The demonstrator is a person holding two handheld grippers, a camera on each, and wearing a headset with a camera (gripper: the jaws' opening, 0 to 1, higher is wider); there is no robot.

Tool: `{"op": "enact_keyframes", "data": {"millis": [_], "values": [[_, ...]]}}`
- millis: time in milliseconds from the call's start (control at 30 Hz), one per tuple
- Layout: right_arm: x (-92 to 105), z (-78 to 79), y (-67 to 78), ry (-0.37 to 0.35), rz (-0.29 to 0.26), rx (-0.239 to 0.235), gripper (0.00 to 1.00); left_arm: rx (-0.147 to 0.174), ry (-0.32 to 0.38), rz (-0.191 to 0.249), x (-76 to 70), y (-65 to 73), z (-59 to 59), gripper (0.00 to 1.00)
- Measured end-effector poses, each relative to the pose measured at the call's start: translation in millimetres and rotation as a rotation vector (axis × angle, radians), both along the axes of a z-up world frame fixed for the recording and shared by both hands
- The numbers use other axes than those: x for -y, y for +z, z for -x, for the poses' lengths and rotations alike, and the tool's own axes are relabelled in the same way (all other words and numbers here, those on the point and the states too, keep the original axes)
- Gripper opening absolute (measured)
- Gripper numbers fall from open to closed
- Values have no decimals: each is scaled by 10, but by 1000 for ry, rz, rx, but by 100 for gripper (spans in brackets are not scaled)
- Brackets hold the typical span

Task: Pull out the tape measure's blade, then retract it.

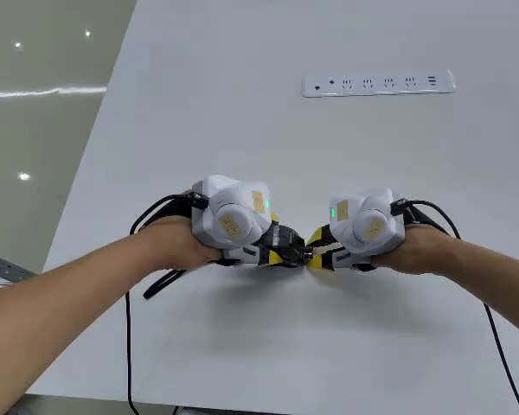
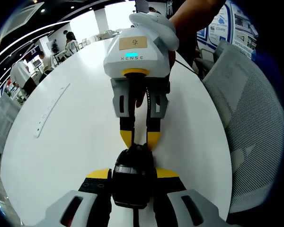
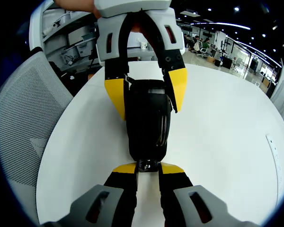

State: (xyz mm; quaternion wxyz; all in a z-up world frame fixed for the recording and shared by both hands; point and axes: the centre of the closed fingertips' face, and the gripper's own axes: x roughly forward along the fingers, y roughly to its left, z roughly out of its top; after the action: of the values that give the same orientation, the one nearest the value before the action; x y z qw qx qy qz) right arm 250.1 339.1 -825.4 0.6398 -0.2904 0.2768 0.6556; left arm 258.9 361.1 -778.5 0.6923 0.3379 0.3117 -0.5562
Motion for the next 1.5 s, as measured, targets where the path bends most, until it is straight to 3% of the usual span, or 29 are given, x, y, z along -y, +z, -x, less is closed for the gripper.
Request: {"op": "enact_keyframes", "data": {"millis": [633,1500], "values": [[47,-5,0,9,-6,4,11,-12,-3,2,3,2,1,28],[505,4,-3,-11,9,-18,10,-15,-15,-5,35,-4,-1,27]]}}
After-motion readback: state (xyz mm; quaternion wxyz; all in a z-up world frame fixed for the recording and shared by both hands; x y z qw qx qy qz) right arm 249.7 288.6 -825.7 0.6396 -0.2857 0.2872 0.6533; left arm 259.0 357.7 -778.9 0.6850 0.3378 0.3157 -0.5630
